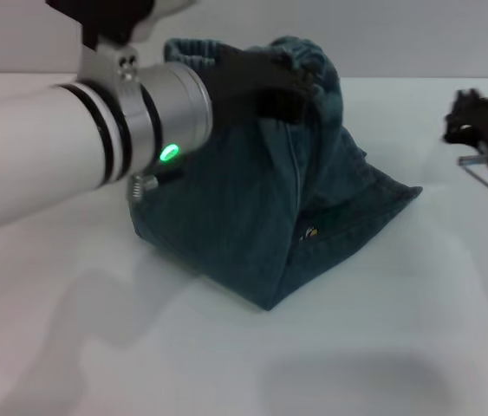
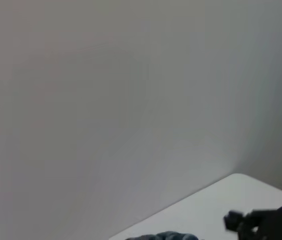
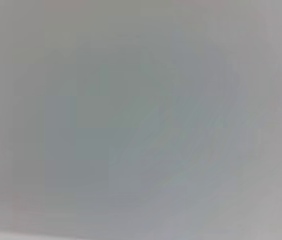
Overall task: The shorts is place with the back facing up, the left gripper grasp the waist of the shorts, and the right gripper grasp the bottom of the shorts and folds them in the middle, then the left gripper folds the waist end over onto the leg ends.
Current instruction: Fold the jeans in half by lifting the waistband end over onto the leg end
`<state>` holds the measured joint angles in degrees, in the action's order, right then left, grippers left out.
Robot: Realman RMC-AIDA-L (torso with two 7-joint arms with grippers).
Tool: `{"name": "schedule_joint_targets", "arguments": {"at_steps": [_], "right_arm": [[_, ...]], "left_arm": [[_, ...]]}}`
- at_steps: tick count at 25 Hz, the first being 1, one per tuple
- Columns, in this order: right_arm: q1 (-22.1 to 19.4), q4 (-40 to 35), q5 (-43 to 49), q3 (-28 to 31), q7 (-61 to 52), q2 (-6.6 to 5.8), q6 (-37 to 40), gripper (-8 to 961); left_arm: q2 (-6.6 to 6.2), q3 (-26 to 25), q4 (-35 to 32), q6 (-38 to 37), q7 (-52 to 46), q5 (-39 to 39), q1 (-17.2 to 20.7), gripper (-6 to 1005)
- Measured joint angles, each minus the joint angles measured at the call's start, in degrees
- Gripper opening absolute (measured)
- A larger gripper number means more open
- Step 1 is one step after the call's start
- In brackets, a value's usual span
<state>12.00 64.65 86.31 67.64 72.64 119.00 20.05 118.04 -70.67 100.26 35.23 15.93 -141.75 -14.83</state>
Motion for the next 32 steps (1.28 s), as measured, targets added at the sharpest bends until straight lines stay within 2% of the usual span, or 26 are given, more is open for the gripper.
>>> {"name": "schedule_joint_targets", "arguments": {"at_steps": [2, 6, 8, 11, 15, 19, 26, 28, 29, 32], "right_arm": [[-1.5, 1.2, 0.9, -0.4, 0.0, 0.08, 2.9, 57], [-3.8, 3.2, 1.3, -0.7, -0.1, 0.04, 6.1, 55], [-4.5, 3.7, 1.7, -0.7, -0.1, 0.04, 6.6, 53], [-4.9, 3.8, 1.9, -0.7, -0.2, 0.01, 6.8, 50], [-5.1, 3.9, 2.0, -0.8, -0.2, 0.00, 6.8, 45], [-5.7, 4.2, 2.0, -0.8, -0.2, -0.08, 6.8, 41], [-6.0, 4.5, 2.0, -0.6, -0.2, -0.15, 6.5, 34], [-6.3, 4.5, 2.2, -0.3, -0.2, -0.16, 6.6, 36], [-6.6, 4.6, 2.4, -0.1, -0.2, -0.16, 6.8, 37], [-7.0, 4.8, 2.8, 0.3, -0.3, -0.16, 6.9, 40]], "left_arm": [[0.01, 1.3, -3.9, -3.4, 1.6, 2.5, -1.1, 157], [-0.02, 2.3, -5.7, -5.3, 2.4, 4.2, -1.7, 162], [0.07, 4.9, -9.6, -9.6, 3.5, 6.0, -3.3, 165], [0.06, 6.0, -11.7, -11.6, 3.6, 6.7, -4.5, 168], [0.13, 8.9, -17.8, -16.5, 3.6, 9.2, -8.3, 173], [0.18, 10.1, -20.3, -18.5, 3.6, 10.4, -10.3, 178], [0.41, 14.4, -26.5, -28.2, 3.2, 11.1, -13.0, 187], [0.41, 14.4, -26.5, -28.2, 3.2, 11.1, -13.0, 190], [0.55, 16.0, -29.0, -32.9, 2.9, 11.3, -13.3, 191], [0.58, 17.3, -30.4, -37.0, 2.8, 11.4, -13.3, 195]]}}
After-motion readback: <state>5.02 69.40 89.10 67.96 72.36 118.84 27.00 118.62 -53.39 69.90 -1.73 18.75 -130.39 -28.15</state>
